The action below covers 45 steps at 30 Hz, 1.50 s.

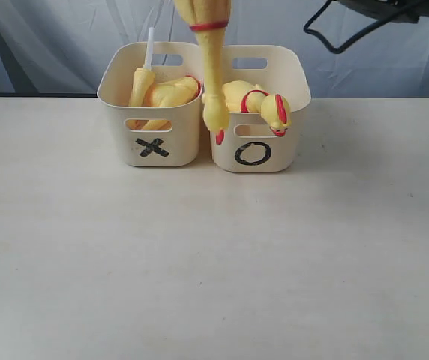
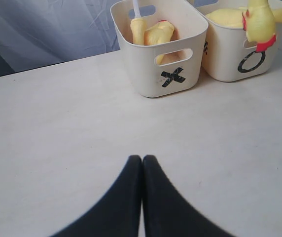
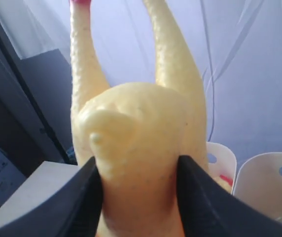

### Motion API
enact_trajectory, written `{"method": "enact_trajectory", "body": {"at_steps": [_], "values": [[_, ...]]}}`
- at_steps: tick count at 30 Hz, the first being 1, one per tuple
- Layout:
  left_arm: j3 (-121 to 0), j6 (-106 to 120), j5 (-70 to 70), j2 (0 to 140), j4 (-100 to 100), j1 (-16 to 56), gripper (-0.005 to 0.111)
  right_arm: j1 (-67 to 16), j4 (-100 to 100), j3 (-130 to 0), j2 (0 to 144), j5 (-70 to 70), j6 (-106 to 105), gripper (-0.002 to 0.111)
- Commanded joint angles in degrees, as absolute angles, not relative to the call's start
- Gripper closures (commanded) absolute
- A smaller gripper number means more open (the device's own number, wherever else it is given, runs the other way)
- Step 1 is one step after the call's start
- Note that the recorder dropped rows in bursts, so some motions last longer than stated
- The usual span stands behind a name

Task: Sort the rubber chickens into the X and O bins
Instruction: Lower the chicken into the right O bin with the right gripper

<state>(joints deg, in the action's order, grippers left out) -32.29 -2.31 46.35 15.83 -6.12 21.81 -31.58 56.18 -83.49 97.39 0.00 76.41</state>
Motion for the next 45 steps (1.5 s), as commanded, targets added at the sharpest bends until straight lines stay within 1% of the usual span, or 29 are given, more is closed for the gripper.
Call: {"method": "enact_trajectory", "body": {"at_steps": [1, 9, 13, 16, 19, 22, 25, 31, 35, 39, 45], "values": [[-32.2, -2.3, 46.2, 15.4, -5.9, 21.8, 0.107, -25.8, 50.2, -83.8, 96.7, -7.3, 76.6, 0.109], [-32.2, -2.3, 46.4, 15.4, -6.0, 21.8, 0.107, -16.1, 38.8, -83.8, 99.0, -16.9, 75.0, 0.109], [-32.2, -2.2, 46.4, 15.4, -6.0, 21.8, 0.107, -13.5, 28.5, -83.8, 101.1, -19.3, 63.1, 0.109], [-32.2, -0.3, 46.4, 15.4, -5.9, 21.8, 0.107, -12.3, 19.8, -83.8, 102.6, -23.7, 53.2, 0.109], [-32.2, 0.7, 46.9, 15.4, -5.9, 21.8, 0.107, -12.1, 14.1, -83.8, 104.3, -28.7, 46.2, 0.109], [-32.2, 2.1, 46.9, 15.4, -5.9, 21.8, 0.107, -12.1, 10.3, -83.8, 105.6, -30.5, 38.9, 0.109], [-32.2, 2.2, 46.9, 15.4, -5.9, 21.8, 0.107, -12.1, 7.0, -83.8, 106.8, -30.5, 33.7, 0.109], [-32.2, 2.6, 47.9, 15.4, -5.9, 21.8, 0.107, -12.1, 7.0, -83.8, 109.0, -30.6, 28.4, 0.109], [-32.2, 2.6, 47.9, 15.4, -5.9, 21.8, 0.107, -12.1, 7.2, -83.8, 110.6, -28.2, 28.0, 0.109], [-32.2, 2.6, 47.9, 15.4, -5.9, 21.8, 0.107, -12.1, 7.4, -83.8, 111.8, -23.0, 28.0, 0.109], [-32.2, 2.6, 48.0, 15.4, -5.9, 21.8, 0.107, -12.2, 10.0, -83.8, 113.8, -20.9, 28.4, 0.109]]}}
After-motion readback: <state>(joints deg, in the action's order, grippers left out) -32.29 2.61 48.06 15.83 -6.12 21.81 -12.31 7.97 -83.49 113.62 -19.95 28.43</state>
